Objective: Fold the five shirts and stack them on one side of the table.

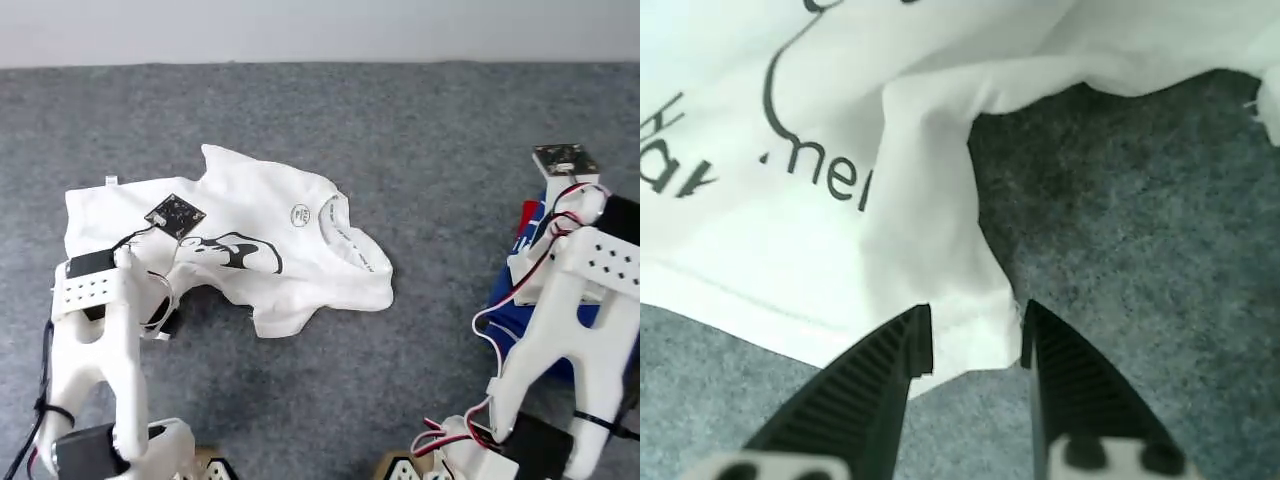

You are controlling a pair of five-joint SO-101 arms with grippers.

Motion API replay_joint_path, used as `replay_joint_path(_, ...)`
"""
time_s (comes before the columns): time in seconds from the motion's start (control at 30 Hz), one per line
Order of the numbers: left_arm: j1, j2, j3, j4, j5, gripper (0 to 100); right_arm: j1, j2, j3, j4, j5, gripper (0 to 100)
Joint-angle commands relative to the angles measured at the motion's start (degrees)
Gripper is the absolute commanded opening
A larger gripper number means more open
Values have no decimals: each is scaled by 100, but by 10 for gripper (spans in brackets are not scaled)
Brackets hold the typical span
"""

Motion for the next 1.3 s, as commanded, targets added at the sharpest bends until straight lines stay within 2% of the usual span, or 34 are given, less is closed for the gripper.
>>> replay_joint_path(0.0,-62,378,-215,-158,-18,156,-57,-251,-26,224,26,9)
replay_joint_path(0.43,-70,2075,-831,-642,237,148,-57,-251,-26,224,26,9)
replay_joint_path(0.57,-18,2259,-998,-545,308,24,-57,-251,-26,224,26,9)
replay_joint_path(0.67,-79,2189,-980,-466,132,13,-57,-251,-26,224,26,9)
replay_joint_path(0.77,-343,1582,-1033,-70,132,12,-57,-251,-35,224,26,9)
replay_joint_path(0.9,-809,-79,-1059,510,132,12,-365,-251,-44,224,26,9)
replay_joint_path(1.1,-1336,-2435,-1015,1415,105,12,-1631,-180,-18,119,-9,9)
replay_joint_path(1.27,-1960,-3174,-989,1653,105,12,-2598,-171,229,-637,-18,9)
